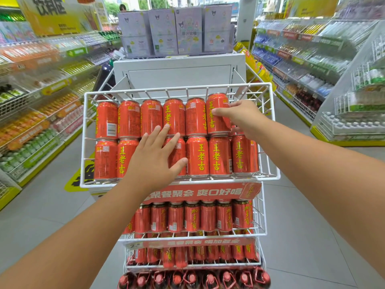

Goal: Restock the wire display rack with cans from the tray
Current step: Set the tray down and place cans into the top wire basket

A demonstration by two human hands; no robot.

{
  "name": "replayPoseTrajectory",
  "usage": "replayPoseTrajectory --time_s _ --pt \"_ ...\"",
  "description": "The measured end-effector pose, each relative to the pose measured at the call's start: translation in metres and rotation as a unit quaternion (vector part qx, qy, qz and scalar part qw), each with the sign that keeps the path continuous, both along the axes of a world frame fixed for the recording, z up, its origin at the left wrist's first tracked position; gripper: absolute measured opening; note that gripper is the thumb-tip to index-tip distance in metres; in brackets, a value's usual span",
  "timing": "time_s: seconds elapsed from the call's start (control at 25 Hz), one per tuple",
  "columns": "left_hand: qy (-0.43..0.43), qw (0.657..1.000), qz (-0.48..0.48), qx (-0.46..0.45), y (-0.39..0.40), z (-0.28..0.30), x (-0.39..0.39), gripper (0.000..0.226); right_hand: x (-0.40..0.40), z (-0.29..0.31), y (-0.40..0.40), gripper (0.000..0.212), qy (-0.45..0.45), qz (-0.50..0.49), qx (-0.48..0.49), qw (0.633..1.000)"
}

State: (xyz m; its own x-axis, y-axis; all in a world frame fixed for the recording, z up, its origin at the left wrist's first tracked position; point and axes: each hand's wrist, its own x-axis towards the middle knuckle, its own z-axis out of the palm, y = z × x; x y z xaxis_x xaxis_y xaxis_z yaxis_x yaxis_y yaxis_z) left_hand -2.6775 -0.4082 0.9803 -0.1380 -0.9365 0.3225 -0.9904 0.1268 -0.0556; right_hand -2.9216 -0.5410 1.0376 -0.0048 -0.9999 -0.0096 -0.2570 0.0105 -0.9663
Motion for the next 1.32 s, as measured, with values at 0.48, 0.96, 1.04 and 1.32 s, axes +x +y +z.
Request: replayPoseTrajectory --time_s 0.48,0.96,1.04,1.32 --pt "0.004 1.0 -0.002 -0.009 -0.001 -0.011 -0.003 0.078 0.013 -0.006 -0.004 0.07 0.043 -0.072 -0.002 0.996" --pt "0.017 1.0 -0.004 -0.005 0.004 -0.016 0.0 0.078 0.002 -0.02 0.027 0.062 0.255 -0.057 -0.112 0.959" --pt "0.025 1.0 -0.009 -0.001 0.005 -0.015 0.002 0.079 -0.003 -0.027 0.043 0.057 0.349 -0.052 -0.164 0.921" --pt "0.018 0.999 -0.036 -0.016 0.014 -0.007 0.005 0.077 -0.01 -0.047 0.11 0.078 0.541 0.072 -0.225 0.807"
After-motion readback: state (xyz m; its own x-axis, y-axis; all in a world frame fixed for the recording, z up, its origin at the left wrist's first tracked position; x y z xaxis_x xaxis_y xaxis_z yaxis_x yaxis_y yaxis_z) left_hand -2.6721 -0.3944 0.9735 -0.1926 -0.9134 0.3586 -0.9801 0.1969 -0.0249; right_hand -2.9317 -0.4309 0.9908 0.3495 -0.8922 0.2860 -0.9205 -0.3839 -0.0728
